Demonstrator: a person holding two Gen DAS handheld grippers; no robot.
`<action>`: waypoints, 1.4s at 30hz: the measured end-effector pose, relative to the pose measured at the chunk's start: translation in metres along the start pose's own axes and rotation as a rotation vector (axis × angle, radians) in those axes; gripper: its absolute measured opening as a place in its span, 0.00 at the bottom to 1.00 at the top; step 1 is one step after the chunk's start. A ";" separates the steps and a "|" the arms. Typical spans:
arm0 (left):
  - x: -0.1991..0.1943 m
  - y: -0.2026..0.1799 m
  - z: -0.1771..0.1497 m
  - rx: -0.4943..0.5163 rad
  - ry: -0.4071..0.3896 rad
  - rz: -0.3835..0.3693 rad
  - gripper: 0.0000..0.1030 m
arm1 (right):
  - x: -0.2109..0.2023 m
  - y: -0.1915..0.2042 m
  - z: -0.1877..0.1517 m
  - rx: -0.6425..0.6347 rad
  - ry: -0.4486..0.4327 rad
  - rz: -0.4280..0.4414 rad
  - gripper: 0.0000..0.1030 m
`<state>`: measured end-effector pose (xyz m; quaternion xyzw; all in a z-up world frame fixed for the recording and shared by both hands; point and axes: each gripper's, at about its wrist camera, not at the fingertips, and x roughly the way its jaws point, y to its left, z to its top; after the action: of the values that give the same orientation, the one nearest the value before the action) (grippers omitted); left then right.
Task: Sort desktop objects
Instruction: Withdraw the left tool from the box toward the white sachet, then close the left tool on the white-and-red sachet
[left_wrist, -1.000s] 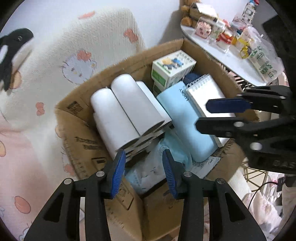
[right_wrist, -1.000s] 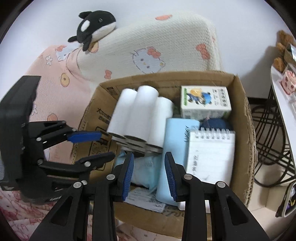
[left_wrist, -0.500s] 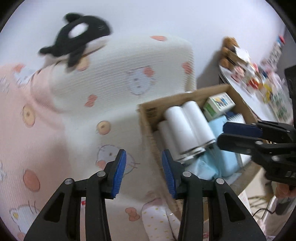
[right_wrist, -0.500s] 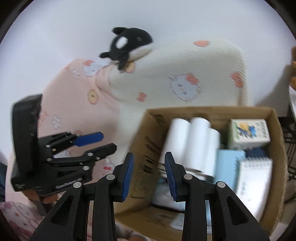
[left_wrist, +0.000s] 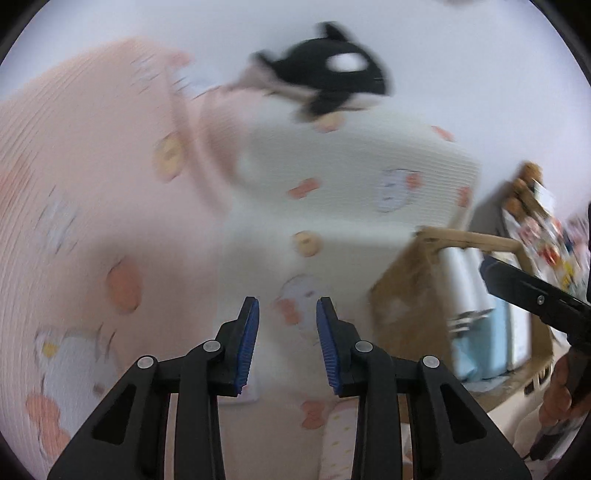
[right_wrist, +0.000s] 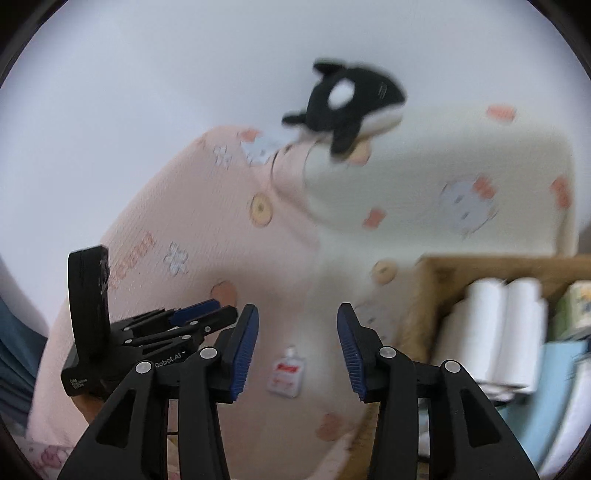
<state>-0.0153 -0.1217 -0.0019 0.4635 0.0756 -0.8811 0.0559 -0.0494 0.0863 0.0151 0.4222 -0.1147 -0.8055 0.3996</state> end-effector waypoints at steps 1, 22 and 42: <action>0.000 0.009 -0.003 -0.026 0.003 0.007 0.35 | 0.011 0.005 0.000 -0.007 0.027 0.002 0.40; 0.081 0.115 -0.089 -0.304 0.091 -0.024 0.45 | 0.159 0.056 -0.071 -0.195 0.318 -0.006 0.40; 0.158 0.141 -0.118 -0.455 0.195 -0.176 0.45 | 0.244 -0.013 -0.129 -0.008 0.353 0.001 0.40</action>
<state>0.0146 -0.2430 -0.2095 0.5135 0.3169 -0.7940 0.0743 -0.0362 -0.0662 -0.2152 0.5553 -0.0399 -0.7192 0.4156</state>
